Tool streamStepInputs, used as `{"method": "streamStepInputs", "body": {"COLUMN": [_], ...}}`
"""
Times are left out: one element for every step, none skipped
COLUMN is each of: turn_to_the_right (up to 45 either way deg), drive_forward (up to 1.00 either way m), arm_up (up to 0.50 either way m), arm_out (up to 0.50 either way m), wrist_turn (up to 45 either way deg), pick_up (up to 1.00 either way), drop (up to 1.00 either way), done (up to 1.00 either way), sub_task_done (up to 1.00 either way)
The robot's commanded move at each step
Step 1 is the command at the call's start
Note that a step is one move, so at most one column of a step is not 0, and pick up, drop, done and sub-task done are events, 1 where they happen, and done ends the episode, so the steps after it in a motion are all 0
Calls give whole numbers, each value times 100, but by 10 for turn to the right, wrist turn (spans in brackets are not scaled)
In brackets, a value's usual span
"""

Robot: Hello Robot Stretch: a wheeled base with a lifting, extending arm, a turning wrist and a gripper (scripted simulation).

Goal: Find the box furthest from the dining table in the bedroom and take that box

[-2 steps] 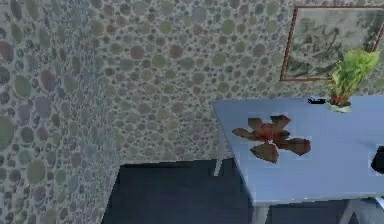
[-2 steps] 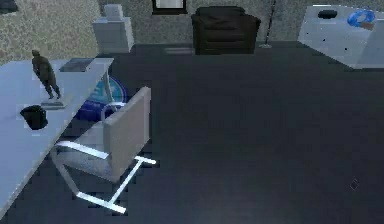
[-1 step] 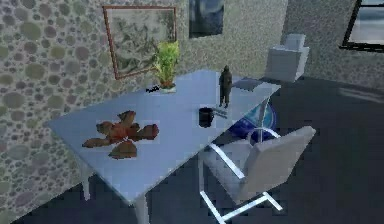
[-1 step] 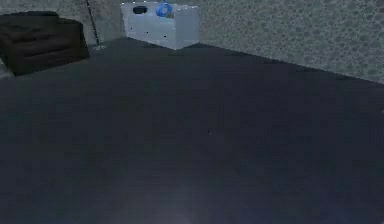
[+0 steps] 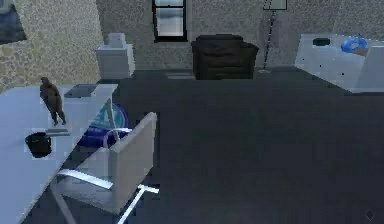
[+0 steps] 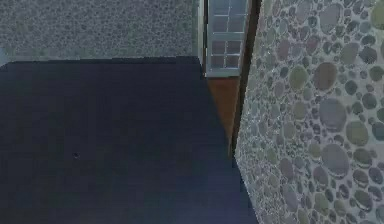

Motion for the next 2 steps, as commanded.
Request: {"method": "streamStepInputs", "body": {"turn_to_the_right": [300,0], "drive_forward": [0,75], "arm_up": [0,0], "arm_out": [0,0], "wrist_turn": [0,0], "pick_up": [0,0], "drop": [0,0], "done": [0,0], "sub_task_done": [0,0]}}
